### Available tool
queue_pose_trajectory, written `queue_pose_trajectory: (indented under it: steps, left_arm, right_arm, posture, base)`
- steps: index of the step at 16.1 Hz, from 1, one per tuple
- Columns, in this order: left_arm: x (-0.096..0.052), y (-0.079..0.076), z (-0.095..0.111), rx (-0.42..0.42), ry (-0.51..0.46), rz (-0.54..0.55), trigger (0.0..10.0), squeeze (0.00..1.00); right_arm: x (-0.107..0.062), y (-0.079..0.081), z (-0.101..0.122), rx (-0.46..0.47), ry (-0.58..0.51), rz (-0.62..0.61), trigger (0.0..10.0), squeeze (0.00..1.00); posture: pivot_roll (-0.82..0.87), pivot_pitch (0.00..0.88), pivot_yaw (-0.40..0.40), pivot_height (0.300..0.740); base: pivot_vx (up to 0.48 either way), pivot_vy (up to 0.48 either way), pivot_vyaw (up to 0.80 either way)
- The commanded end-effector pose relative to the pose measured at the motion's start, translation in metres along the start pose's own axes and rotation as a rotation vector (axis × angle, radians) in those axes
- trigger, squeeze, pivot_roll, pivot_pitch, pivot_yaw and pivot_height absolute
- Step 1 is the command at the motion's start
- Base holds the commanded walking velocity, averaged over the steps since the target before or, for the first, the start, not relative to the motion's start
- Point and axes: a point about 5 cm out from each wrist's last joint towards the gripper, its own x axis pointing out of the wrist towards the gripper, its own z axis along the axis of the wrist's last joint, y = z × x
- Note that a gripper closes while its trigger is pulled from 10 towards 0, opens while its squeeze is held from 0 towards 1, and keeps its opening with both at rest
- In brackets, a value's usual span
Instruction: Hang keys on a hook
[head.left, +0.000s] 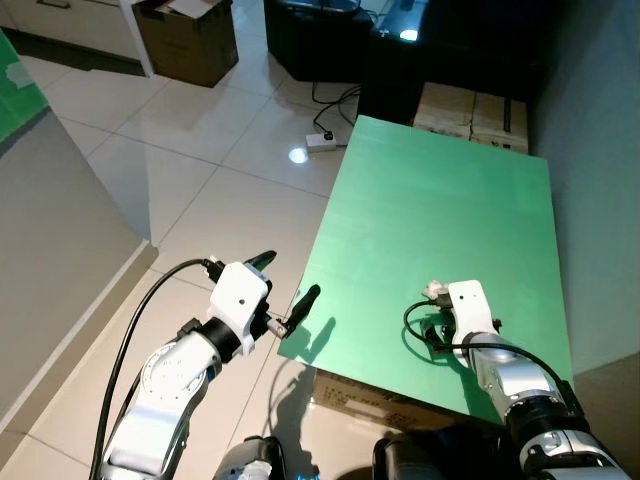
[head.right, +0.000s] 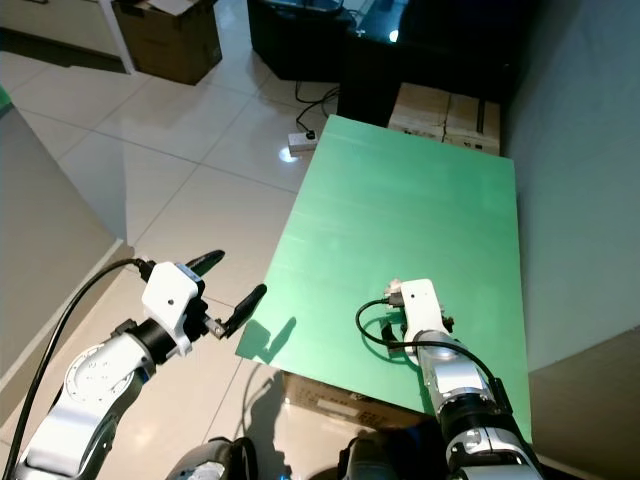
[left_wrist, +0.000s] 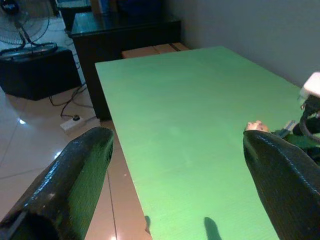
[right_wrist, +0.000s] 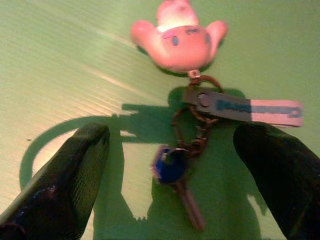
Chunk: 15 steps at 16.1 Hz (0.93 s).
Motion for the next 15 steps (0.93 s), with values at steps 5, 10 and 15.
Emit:
queue_pose_trajectory:
  steps: [5, 10, 15]
  left_arm:
    - [0.003, 0.001, 0.001, 0.001, 0.002, -0.030, 10.0, 0.00]
    - [0.004, -0.001, 0.003, 0.005, -0.004, -0.045, 10.0, 0.00]
    - [0.006, -0.001, 0.003, 0.016, -0.009, -0.046, 10.0, 0.00]
  right_arm:
    - [0.003, 0.007, -0.004, 0.064, 0.020, 0.029, 0.0, 0.00]
    - [0.004, 0.010, -0.012, 0.053, 0.053, 0.043, 0.0, 0.00]
    - [0.005, 0.008, -0.006, 0.054, 0.006, 0.024, 0.0, 0.00]
  posture:
    - [-0.07, 0.155, 0.027, 0.740]
    - [-0.07, 0.154, 0.037, 0.740]
    - [-0.07, 0.148, 0.043, 0.740]
  base:
    - [0.000, 0.000, 0.00]
    - [0.000, 0.000, 0.00]
    - [0.000, 0.000, 0.00]
